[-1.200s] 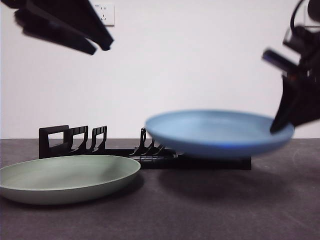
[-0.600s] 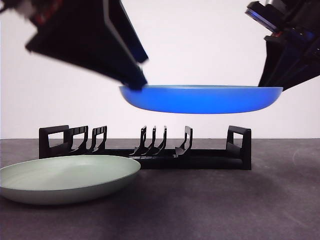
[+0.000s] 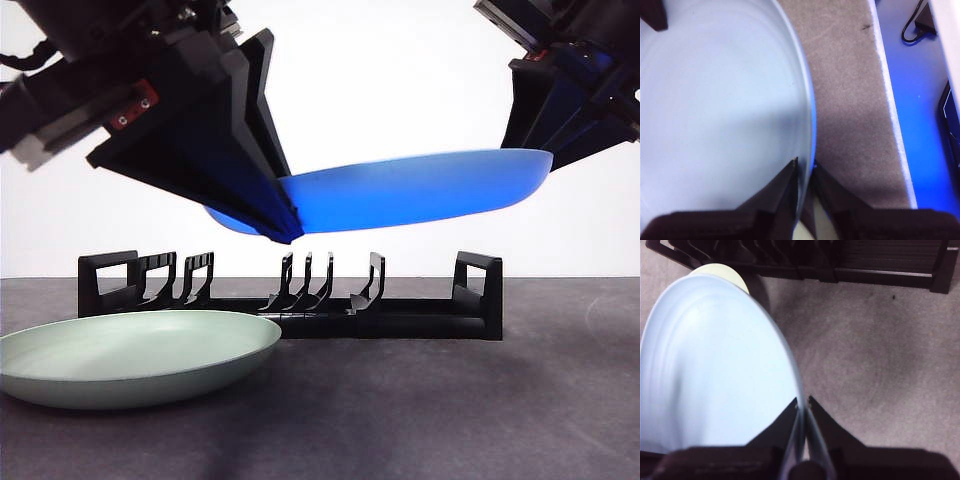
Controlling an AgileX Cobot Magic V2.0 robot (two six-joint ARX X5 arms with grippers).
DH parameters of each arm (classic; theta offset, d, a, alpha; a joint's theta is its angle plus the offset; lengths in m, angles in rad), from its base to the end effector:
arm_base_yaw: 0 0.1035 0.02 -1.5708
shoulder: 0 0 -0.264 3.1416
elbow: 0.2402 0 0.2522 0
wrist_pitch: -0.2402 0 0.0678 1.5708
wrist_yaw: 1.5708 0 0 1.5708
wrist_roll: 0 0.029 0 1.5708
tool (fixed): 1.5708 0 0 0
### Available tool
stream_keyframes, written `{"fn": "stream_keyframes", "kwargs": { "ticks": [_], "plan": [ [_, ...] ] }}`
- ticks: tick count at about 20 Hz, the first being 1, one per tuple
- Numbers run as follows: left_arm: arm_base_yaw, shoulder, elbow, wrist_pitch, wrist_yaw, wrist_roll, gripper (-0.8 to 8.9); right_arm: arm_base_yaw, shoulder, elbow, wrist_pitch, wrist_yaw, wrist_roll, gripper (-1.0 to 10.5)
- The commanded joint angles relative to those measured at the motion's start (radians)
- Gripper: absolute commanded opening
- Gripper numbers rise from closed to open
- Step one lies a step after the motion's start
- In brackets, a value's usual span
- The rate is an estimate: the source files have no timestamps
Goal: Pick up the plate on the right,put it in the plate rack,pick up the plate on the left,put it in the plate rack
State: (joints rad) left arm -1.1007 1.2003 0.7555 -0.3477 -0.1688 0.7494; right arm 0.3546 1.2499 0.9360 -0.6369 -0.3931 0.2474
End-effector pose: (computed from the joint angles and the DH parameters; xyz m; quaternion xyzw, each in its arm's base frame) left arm 0.1126 -0.2109 0.2297 0.5146 0.1375 -0.4995 0.6832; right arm 0.2242 0.0949 0.2585 0.1109 0.4942 0.2658 0.8203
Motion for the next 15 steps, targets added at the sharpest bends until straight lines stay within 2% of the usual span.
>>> {"fn": "stream_keyframes", "kwargs": {
  "ticks": [1,3,4,6,10,15],
  "plan": [
    [0.006,0.002,-0.001,0.01,-0.014,-0.042,-0.09,-0.001,-0.006,0.01,0.019,0.003,-0.005,0.5],
    [0.006,0.002,-0.001,0.012,-0.014,-0.043,-0.09,-0.001,-0.019,0.023,0.048,0.007,-0.006,2.7],
    [0.006,0.002,-0.001,0.018,-0.015,-0.047,-0.09,-0.001,-0.032,0.027,0.071,0.008,-0.005,3.2],
    [0.006,0.002,-0.001,0.047,-0.014,-0.09,-0.09,-0.001,-0.068,0.034,0.135,0.008,-0.005,3.2],
    [0.027,-0.008,-0.001,0.175,-0.018,-0.317,-0.09,-0.002,-0.169,0.034,0.305,0.085,-0.005,3.1],
    [0.197,-0.07,0.0,0.32,0.005,-0.574,-0.09,-0.017,-0.253,0.034,0.343,0.214,-0.005,3.1]
  ]
}}
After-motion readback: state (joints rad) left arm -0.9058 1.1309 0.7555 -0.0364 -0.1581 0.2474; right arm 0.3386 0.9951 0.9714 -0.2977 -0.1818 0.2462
